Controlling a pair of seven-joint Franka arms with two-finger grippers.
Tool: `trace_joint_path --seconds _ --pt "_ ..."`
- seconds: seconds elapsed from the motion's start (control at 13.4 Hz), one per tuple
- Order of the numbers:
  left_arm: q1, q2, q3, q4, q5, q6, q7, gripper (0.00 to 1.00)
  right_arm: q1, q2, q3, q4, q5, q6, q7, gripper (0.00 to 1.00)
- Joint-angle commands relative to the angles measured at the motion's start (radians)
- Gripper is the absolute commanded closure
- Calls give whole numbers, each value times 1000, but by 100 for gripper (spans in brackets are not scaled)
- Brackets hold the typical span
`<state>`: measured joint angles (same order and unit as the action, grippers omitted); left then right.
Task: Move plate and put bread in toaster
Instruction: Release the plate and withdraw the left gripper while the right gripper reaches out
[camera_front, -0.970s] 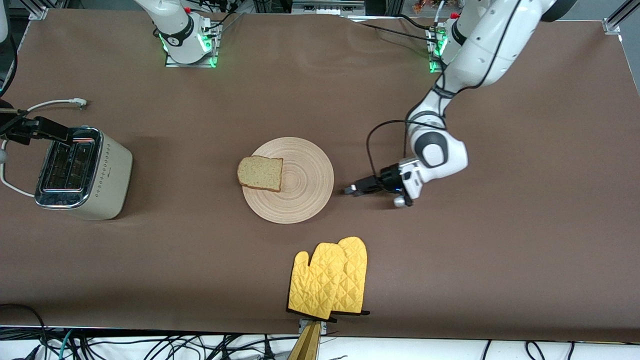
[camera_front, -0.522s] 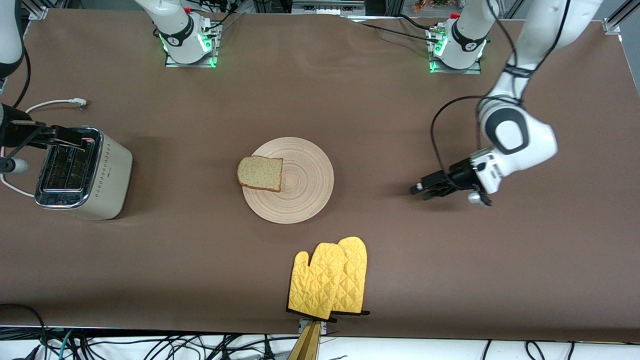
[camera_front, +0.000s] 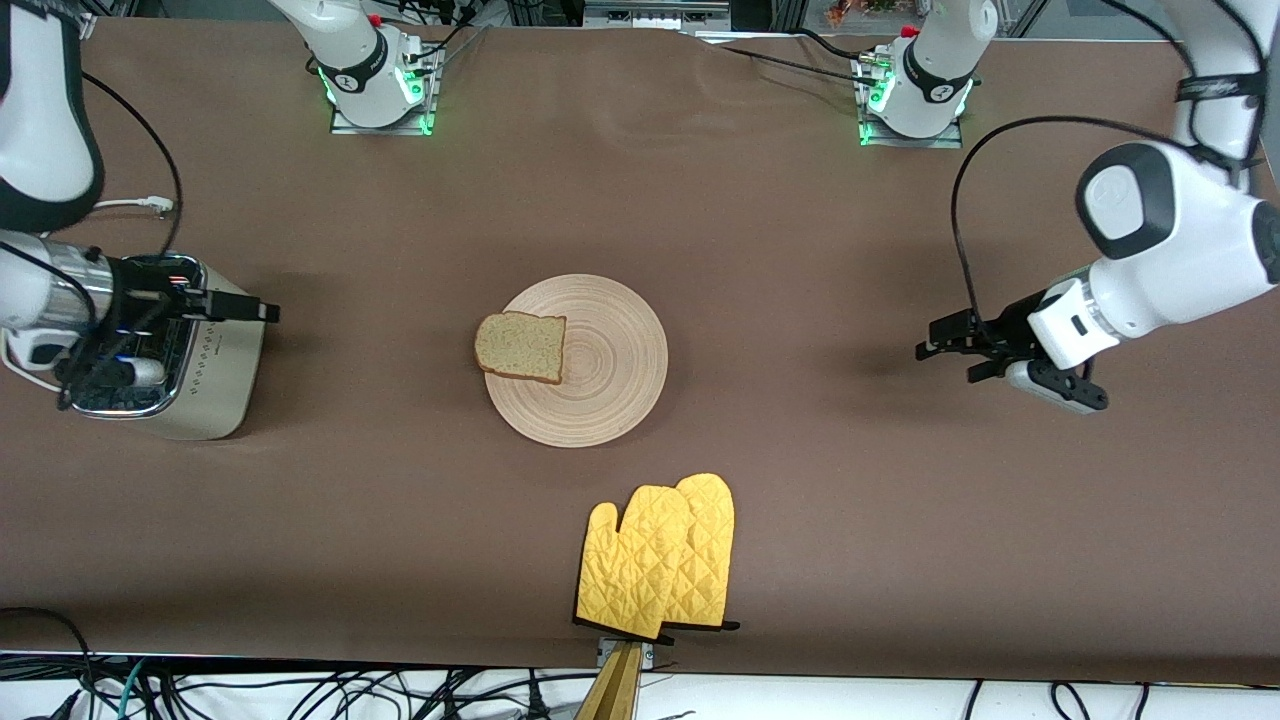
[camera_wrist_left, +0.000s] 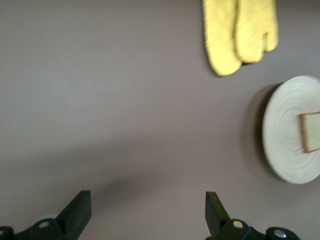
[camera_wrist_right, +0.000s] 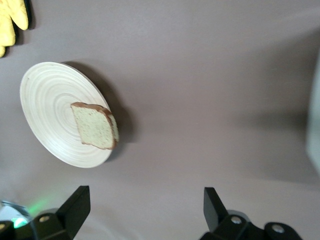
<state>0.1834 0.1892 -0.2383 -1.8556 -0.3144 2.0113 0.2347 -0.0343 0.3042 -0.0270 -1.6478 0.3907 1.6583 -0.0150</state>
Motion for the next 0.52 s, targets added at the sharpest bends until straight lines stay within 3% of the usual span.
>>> trace_joint_path --seconds 0.0,0.22,0.45 --pt "1 -14 -10 146 170 -234 -152 0 33 28 1 -49 71 43 26 0" --pt "-2 -16 -1 274 306 -432 -198 0 36 69 1 -130 225 102 -9 0" --pt "-2 -37 74 312 365 -433 -170 0 65 90 4 -231 341 201 -86 0"
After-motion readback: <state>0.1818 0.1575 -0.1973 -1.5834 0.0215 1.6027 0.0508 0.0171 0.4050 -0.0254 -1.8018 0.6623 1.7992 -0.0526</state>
